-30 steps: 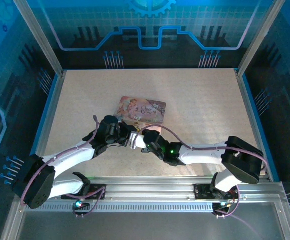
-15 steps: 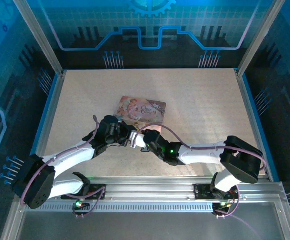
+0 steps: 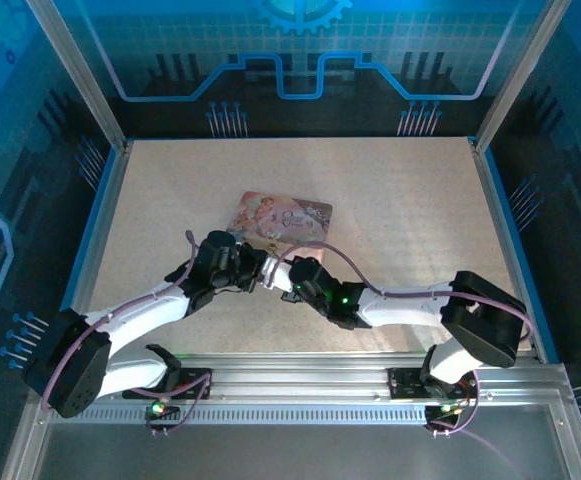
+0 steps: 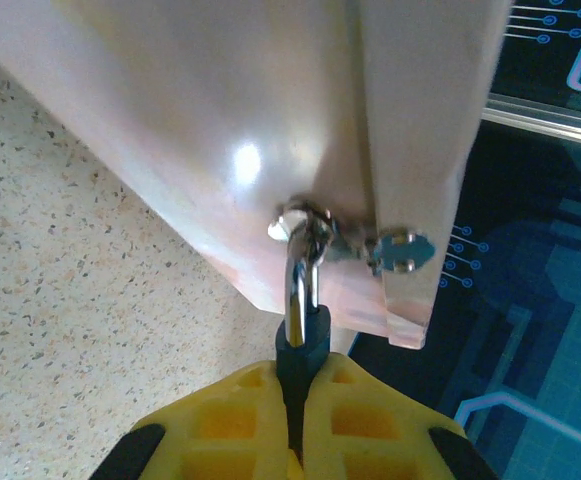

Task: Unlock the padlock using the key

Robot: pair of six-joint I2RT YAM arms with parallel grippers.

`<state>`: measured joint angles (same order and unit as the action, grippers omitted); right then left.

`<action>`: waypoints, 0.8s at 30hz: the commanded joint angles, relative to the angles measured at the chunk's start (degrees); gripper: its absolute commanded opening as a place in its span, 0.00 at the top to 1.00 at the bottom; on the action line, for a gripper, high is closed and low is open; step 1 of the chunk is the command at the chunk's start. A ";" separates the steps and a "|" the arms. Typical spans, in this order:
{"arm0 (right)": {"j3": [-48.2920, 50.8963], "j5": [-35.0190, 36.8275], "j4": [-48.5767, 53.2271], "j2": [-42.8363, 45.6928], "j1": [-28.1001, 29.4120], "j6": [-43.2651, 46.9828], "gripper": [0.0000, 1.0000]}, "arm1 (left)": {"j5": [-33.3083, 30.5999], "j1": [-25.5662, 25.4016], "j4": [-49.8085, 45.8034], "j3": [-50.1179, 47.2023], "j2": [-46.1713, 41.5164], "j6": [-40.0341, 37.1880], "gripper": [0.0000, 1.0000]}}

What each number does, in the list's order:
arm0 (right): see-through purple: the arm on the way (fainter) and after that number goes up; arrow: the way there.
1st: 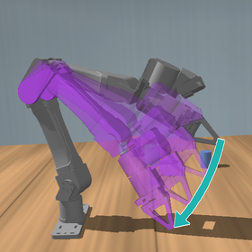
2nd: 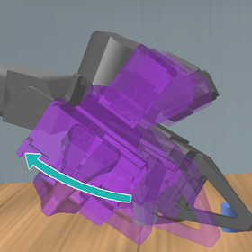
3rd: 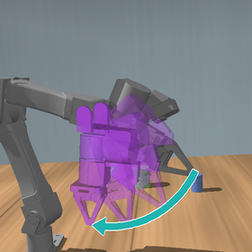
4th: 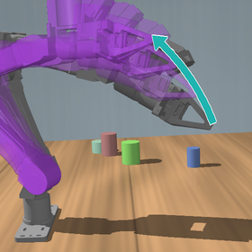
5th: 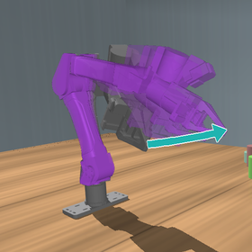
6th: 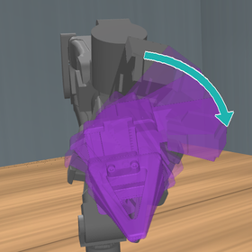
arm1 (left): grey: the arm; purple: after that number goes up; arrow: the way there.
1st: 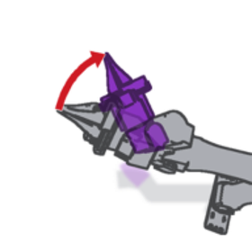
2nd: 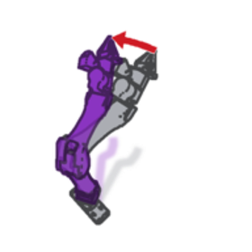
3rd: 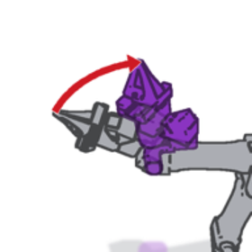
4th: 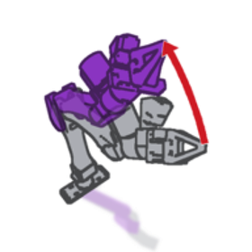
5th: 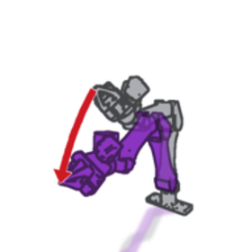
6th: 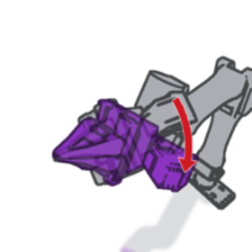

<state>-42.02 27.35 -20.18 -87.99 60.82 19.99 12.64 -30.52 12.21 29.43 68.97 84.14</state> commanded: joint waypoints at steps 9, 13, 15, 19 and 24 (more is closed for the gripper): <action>-0.34 -9.83 -0.72 1.76 -4.67 -26.09 1.00 | 1.88 -0.11 2.92 0.10 -1.19 0.58 1.00; -0.46 -14.31 0.00 1.76 -6.98 -36.80 1.00 | 1.71 -0.15 2.89 -0.33 -1.20 0.50 1.00; 0.14 -16.58 -0.90 2.01 -7.95 -41.68 1.00 | 1.55 -0.15 2.90 -0.51 -1.17 0.52 1.00; 1.96 -22.24 -3.63 1.38 -10.31 -53.04 1.00 | 1.39 -0.16 2.77 -0.69 -0.79 0.41 1.00; 3.23 -26.65 -7.92 -1.75 -11.65 -62.13 1.00 | 1.56 -0.24 3.01 -0.78 -0.41 0.27 1.00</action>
<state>-39.51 2.17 -24.47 -87.72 51.20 -31.94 11.33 -30.48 12.27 29.02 69.04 84.16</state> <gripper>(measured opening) 0.050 0.074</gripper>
